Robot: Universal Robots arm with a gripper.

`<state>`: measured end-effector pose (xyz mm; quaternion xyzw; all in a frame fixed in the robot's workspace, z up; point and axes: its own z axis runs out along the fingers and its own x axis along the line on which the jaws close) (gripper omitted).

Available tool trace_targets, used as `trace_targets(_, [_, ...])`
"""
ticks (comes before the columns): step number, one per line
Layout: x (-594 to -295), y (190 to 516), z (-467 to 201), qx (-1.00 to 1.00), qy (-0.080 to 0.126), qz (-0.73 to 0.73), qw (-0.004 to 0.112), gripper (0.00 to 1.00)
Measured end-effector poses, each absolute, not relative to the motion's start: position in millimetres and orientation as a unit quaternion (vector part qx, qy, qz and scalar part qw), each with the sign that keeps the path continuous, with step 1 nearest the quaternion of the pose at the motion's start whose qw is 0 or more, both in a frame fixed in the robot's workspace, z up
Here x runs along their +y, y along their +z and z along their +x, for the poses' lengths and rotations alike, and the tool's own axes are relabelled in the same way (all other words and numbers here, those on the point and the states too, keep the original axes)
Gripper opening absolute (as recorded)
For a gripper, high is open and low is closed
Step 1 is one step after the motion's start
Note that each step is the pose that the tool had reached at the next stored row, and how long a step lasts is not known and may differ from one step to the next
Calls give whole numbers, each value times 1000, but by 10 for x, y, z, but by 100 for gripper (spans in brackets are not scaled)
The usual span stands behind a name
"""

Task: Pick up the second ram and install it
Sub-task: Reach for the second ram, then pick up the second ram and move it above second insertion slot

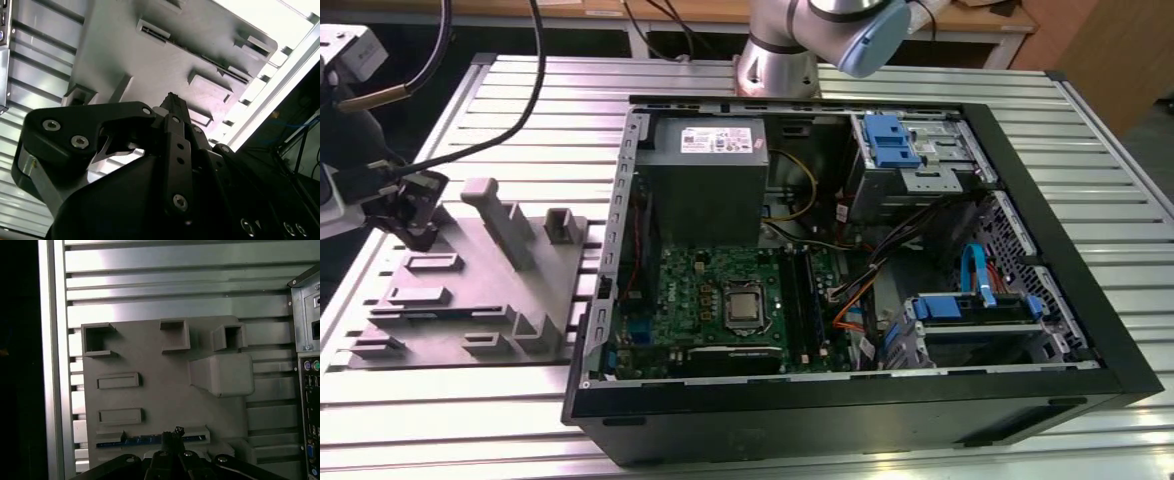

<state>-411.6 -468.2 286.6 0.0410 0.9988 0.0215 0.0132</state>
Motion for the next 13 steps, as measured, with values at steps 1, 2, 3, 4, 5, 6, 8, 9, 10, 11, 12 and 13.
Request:
trace_targets(1, [-4692, 2857, -4119, 999, 21, 41, 13, 10])
trace_targets(2, [-4702, 2849, -4122, 999, 21, 41, 13, 10])
trace_targets(3, [-4712, 2841, -4125, 999, 21, 41, 13, 10])
trace_targets(4, [-4722, 2833, -4128, 999, 21, 41, 13, 10])
trace_targets(5, [-4731, 2826, -4132, 999, 21, 41, 13, 10])
trace_targets(6, [-4737, 2820, -4135, 999, 21, 41, 13, 10])
trace_targets(8, [-4741, 2814, -4138, 999, 21, 41, 13, 10])
trace_targets(9, [-4741, 2814, -4138, 999, 21, 41, 13, 10])
trace_targets(10, [-4741, 2814, -4138, 999, 21, 41, 13, 10])
trace_targets(11, [-4742, 2813, -4138, 999, 21, 41, 13, 10])
trace_targets(12, [-4742, 2811, -4138, 999, 21, 41, 13, 10])
trace_targets(13, [-4742, 2811, -4138, 999, 21, 41, 13, 10])
